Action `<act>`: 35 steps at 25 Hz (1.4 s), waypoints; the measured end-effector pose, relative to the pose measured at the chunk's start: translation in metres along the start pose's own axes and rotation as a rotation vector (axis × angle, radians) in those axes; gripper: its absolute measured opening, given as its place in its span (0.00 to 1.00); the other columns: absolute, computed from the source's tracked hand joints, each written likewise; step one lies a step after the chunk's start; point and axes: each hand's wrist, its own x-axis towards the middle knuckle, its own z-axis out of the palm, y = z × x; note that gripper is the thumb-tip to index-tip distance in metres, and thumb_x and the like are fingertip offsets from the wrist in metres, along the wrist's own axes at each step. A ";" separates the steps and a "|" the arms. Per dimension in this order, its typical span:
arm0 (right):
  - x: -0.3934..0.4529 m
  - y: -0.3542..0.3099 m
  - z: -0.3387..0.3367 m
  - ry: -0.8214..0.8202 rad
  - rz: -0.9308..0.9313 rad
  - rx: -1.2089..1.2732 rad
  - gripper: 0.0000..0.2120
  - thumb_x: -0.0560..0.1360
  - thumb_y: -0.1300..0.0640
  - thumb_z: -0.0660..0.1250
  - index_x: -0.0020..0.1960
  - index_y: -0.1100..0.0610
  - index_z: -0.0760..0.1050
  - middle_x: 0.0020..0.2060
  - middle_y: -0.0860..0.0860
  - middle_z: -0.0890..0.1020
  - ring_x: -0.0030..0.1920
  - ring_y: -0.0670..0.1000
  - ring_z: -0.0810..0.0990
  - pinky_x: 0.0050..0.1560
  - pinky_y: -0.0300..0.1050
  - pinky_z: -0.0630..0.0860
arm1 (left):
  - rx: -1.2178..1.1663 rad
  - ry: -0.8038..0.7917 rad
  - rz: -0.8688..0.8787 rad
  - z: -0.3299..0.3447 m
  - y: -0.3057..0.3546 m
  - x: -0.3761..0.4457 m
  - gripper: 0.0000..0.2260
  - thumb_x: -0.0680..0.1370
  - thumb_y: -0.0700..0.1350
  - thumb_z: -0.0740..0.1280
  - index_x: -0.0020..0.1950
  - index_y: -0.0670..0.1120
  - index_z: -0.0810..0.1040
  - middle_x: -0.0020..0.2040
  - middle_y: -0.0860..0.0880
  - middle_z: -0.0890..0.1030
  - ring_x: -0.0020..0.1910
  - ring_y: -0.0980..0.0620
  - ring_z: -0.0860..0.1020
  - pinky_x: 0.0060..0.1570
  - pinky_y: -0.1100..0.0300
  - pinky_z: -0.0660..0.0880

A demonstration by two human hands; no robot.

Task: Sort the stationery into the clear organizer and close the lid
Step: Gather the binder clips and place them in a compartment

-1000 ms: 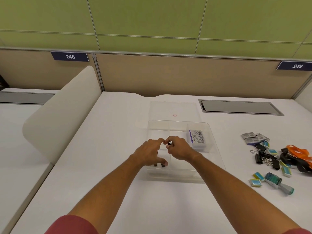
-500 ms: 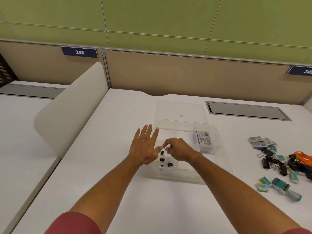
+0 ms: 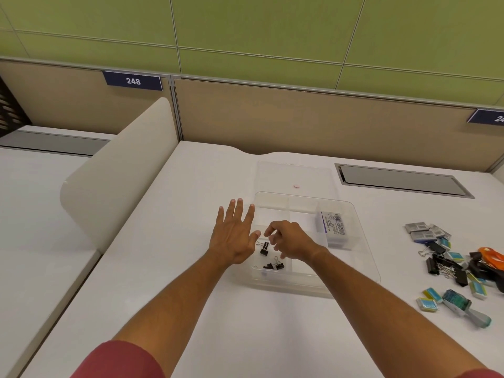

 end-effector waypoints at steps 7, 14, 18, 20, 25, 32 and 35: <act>0.001 0.006 0.002 0.006 -0.032 -0.079 0.11 0.70 0.60 0.74 0.51 0.53 0.77 0.45 0.50 0.77 0.44 0.48 0.76 0.43 0.37 0.72 | -0.020 -0.009 -0.001 -0.001 -0.001 -0.003 0.30 0.80 0.60 0.47 0.79 0.48 0.44 0.79 0.41 0.44 0.78 0.42 0.42 0.74 0.43 0.40; -0.003 0.013 -0.005 0.158 -0.068 -0.009 0.16 0.70 0.62 0.64 0.57 0.54 0.78 0.56 0.54 0.81 0.55 0.50 0.78 0.56 0.43 0.75 | -0.046 -0.006 0.017 -0.003 0.002 -0.002 0.31 0.80 0.60 0.48 0.79 0.48 0.44 0.79 0.41 0.45 0.78 0.42 0.42 0.75 0.43 0.40; -0.015 0.027 -0.011 0.211 -0.100 -0.196 0.21 0.72 0.57 0.64 0.65 0.52 0.71 0.63 0.52 0.76 0.64 0.52 0.72 0.63 0.46 0.69 | -0.039 0.002 0.043 -0.002 0.009 0.001 0.33 0.79 0.62 0.49 0.78 0.48 0.43 0.79 0.40 0.44 0.78 0.42 0.42 0.75 0.43 0.40; -0.023 0.037 -0.013 0.261 -0.106 -0.295 0.26 0.73 0.51 0.64 0.71 0.52 0.66 0.69 0.53 0.71 0.69 0.52 0.67 0.66 0.48 0.66 | -0.037 0.003 0.060 -0.002 0.016 0.005 0.34 0.78 0.63 0.49 0.78 0.49 0.42 0.79 0.41 0.44 0.78 0.42 0.41 0.75 0.43 0.39; -0.040 0.068 -0.020 0.371 -0.077 -0.489 0.37 0.74 0.39 0.60 0.77 0.52 0.55 0.77 0.56 0.57 0.76 0.56 0.56 0.75 0.52 0.54 | -0.023 0.004 0.117 0.002 0.049 0.015 0.36 0.77 0.65 0.50 0.78 0.50 0.40 0.79 0.42 0.42 0.77 0.42 0.40 0.74 0.43 0.37; -0.066 0.120 -0.049 0.429 0.015 -0.565 0.41 0.72 0.31 0.51 0.79 0.51 0.46 0.79 0.54 0.50 0.78 0.55 0.48 0.76 0.52 0.43 | -0.015 0.000 0.175 0.004 0.113 0.028 0.38 0.76 0.68 0.50 0.78 0.53 0.38 0.79 0.45 0.38 0.77 0.43 0.38 0.70 0.44 0.31; -0.081 0.146 -0.067 0.448 0.053 -0.572 0.41 0.73 0.31 0.51 0.79 0.50 0.44 0.79 0.55 0.48 0.78 0.56 0.47 0.77 0.55 0.42 | -0.012 0.001 0.200 0.006 0.148 0.035 0.38 0.76 0.68 0.49 0.78 0.52 0.37 0.79 0.45 0.39 0.77 0.43 0.37 0.69 0.45 0.29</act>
